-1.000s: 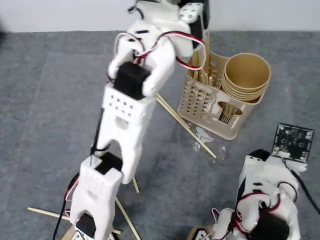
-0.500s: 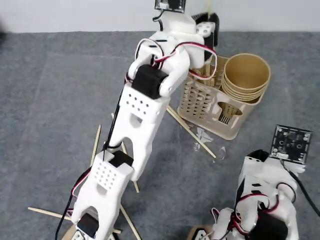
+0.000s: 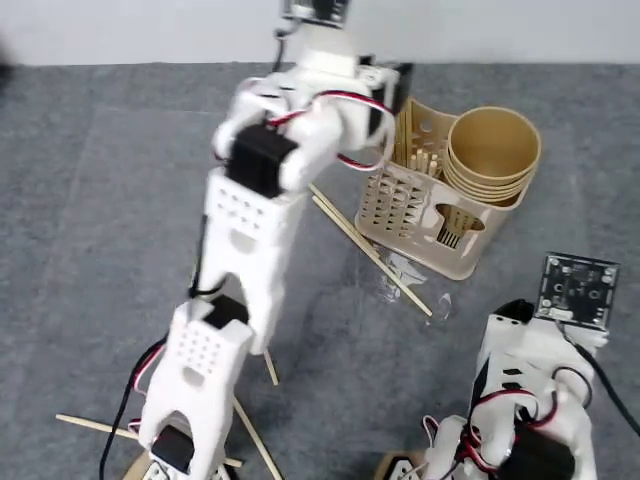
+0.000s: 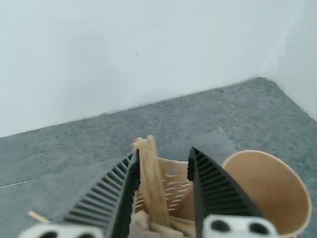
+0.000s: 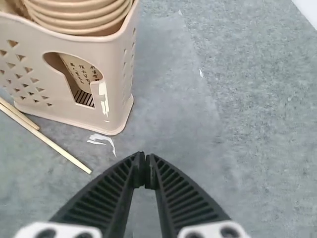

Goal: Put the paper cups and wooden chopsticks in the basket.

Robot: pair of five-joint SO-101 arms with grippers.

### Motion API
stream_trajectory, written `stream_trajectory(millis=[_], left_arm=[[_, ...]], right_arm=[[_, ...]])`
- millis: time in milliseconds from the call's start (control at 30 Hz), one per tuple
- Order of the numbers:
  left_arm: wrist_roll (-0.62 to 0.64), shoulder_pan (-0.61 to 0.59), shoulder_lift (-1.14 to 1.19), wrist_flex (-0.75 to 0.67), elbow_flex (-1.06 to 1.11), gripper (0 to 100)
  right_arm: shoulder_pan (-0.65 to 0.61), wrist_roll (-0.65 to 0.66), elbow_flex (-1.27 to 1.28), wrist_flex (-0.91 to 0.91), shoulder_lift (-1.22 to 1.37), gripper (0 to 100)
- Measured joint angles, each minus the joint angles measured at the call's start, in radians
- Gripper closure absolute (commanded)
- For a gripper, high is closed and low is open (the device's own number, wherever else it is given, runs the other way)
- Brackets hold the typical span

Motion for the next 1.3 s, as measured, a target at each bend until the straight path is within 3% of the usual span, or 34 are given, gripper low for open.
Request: stream_trajectory(millis=[167, 367, 600, 900, 1133, 1300], left_arm=[[-0.078, -0.071, -0.141, 0.149, 0.000, 85], [-0.109, -0.267, -0.242, 0.178, -0.002, 95], [-0.172, -0.446, -0.362, 0.178, 0.092, 95], [-0.232, -0.488, -0.733, 0.178, 0.499, 95], [-0.261, -0.585, -1.106, 0.176, 0.954, 95], [-0.261, -0.674, -1.326, 0.100, 1.292, 95]], right_arm=[[0.000, 0.037, 0.000, 0.000, 0.000, 98.7], [0.000, 0.180, 0.000, -0.051, 0.000, 98.7], [-0.152, 0.210, -0.149, 0.023, 0.118, 98.7], [-0.457, 0.209, -0.577, 0.233, 0.623, 98.7], [-0.700, 0.213, -0.784, 0.261, 0.961, 98.7], [-0.825, 0.270, -0.875, 0.261, 1.189, 98.7]])
